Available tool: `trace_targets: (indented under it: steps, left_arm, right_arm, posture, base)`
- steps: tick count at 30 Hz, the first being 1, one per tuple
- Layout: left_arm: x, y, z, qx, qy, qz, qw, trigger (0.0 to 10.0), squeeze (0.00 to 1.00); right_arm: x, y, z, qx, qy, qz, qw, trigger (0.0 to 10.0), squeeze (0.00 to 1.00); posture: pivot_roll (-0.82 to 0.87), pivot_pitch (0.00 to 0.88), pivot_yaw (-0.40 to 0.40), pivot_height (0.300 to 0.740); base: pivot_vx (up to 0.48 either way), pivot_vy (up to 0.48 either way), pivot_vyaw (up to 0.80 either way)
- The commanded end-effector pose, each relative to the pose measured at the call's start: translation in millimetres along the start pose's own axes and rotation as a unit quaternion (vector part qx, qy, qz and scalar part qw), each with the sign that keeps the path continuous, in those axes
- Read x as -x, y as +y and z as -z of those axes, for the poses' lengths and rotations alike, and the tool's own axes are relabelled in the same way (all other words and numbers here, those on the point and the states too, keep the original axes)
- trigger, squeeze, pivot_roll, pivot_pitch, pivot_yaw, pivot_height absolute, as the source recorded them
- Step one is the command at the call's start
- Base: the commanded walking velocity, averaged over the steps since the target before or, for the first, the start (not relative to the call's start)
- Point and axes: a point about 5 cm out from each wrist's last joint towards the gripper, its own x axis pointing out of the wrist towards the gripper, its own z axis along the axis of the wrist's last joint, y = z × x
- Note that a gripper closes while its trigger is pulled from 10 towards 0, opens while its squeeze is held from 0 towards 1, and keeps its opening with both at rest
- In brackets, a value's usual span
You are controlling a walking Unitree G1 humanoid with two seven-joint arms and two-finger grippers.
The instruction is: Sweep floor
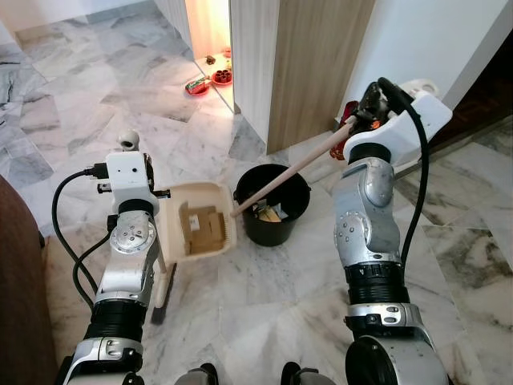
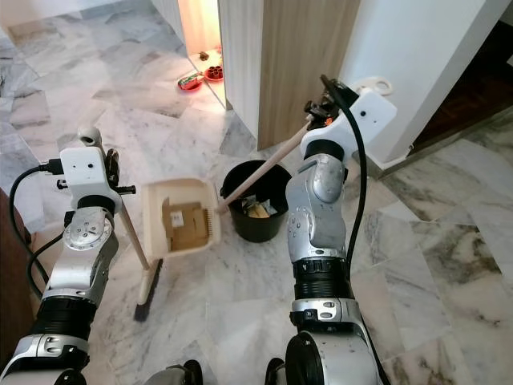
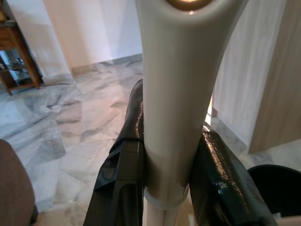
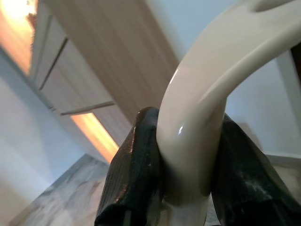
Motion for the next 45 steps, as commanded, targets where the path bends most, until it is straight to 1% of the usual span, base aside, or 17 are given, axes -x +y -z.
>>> trace_targets:
  steps: [1, 4, 6, 9, 10, 16, 20, 23, 29, 30, 33, 36, 39, 43, 45]
  left_arm:
    - [-0.8, -1.6, -6, 0.002, -0.016, 0.004, 1.000, 10.0, 0.00]
    - [-0.4, -2.7, -6, 0.002, -0.016, 0.007, 1.000, 10.0, 0.00]
    - [0.0, -4.0, -6, 0.003, -0.018, 0.010, 1.000, 10.0, 0.00]
    - [0.1, -4.7, -7, 0.003, -0.018, 0.012, 1.000, 10.0, 0.00]
    - [0.2, -5.3, -7, 0.004, -0.018, 0.013, 1.000, 10.0, 0.00]
    - [0.6, -6.9, -8, 0.003, -0.022, 0.019, 1.000, 10.0, 0.00]
    - [1.2, -8.0, -9, 0.001, -0.025, 0.023, 0.999, 10.0, 0.00]
    - [1.2, -8.0, -9, 0.001, -0.027, 0.023, 0.999, 10.0, 0.00]
    - [1.1, -9.0, -10, 0.002, -0.031, 0.027, 0.999, 10.0, 0.00]
    - [1.3, -10.0, -11, 0.003, -0.032, 0.029, 0.999, 10.0, 0.00]
    - [2.0, -11.7, -11, 0.007, -0.035, 0.035, 0.999, 10.0, 0.00]
    - [4.4, -18.0, -13, 0.019, -0.040, 0.060, 0.997, 10.0, 0.00]
    - [5.5, -21.7, -14, 0.017, -0.044, 0.072, 0.996, 10.0, 0.00]
    - [7.6, -27.6, -15, 0.021, -0.049, 0.091, 0.994, 10.0, 0.00]
    - [8.9, -30.3, -15, 0.020, -0.052, 0.101, 0.993, 10.0, 0.00]
  right_arm:
    - [-3.6, 6.2, -13, -0.023, -0.029, 0.005, 0.999, 10.0, 0.00]
    - [-5.2, 2.1, -14, -0.012, -0.038, 0.022, 0.999, 10.0, 0.00]
    - [-7.0, -3.7, -19, 0.006, -0.059, 0.049, 0.997, 10.0, 0.00]
    - [-8.9, -5.3, -25, 0.005, -0.077, 0.063, 0.995, 10.0, 0.00]
    - [-10.1, -5.1, -30, 0.004, -0.092, 0.069, 0.993, 10.0, 0.00]
    - [-12.5, -3.3, -39, 0.005, -0.118, 0.086, 0.989, 10.0, 0.00]
    - [-13.7, 3.0, -40, -0.025, -0.114, 0.080, 0.990, 10.0, 0.00]
    - [-14.0, 4.8, -40, -0.030, -0.113, 0.080, 0.990, 10.0, 0.00]
    - [-18.7, 8.4, -48, -0.030, -0.130, 0.078, 0.988, 10.0, 0.00]
    - [-20.4, 9.1, -52, -0.020, -0.141, 0.075, 0.987, 10.0, 0.00]
    - [-21.7, 8.7, -54, -0.009, -0.151, 0.073, 0.986, 10.0, 0.00]
    - [-23.0, 5.0, -57, 0.017, -0.165, 0.073, 0.983, 10.0, 0.00]
    - [-23.7, 2.0, -57, 0.020, -0.168, 0.075, 0.983, 10.0, 0.00]
    - [-24.6, -3.9, -59, 0.036, -0.179, 0.081, 0.980, 10.0, 0.00]
    - [-24.6, -4.7, -62, 0.056, -0.194, 0.077, 0.976, 10.0, 0.00]
  posture:
    - [0.06, 0.156, -0.006, 0.740]
    - [0.06, 0.150, -0.005, 0.740]
    - [0.06, 0.147, -0.004, 0.740]
    - [0.06, 0.147, -0.004, 0.740]
    - [0.06, 0.147, -0.003, 0.740]
    - [0.06, 0.149, -0.003, 0.740]
    - [0.06, 0.152, -0.003, 0.740]
    - [0.06, 0.152, -0.003, 0.740]
    - [0.05, 0.157, -0.002, 0.740]
    - [0.06, 0.159, -0.003, 0.740]
    - [0.06, 0.160, -0.004, 0.740]
    - [0.06, 0.159, -0.005, 0.740]
    - [0.06, 0.160, -0.005, 0.740]
    - [0.06, 0.160, -0.005, 0.740]
    - [0.06, 0.158, -0.004, 0.740]
  base:
    - [0.000, 0.000, 0.00]
    - [0.000, 0.000, 0.00]
    - [0.000, 0.000, 0.00]
    - [0.000, 0.000, 0.00]
    - [0.000, 0.000, 0.00]
    - [0.000, 0.000, 0.00]
    - [0.000, 0.000, 0.00]
    - [0.000, 0.000, 0.00]
    - [0.000, 0.000, 0.00]
    - [0.000, 0.000, 0.00]
    - [0.000, 0.000, 0.00]
    - [0.000, 0.000, 0.00]
    - [0.000, 0.000, 0.00]
    - [0.000, 0.000, 0.00]
    - [0.000, 0.000, 0.00]
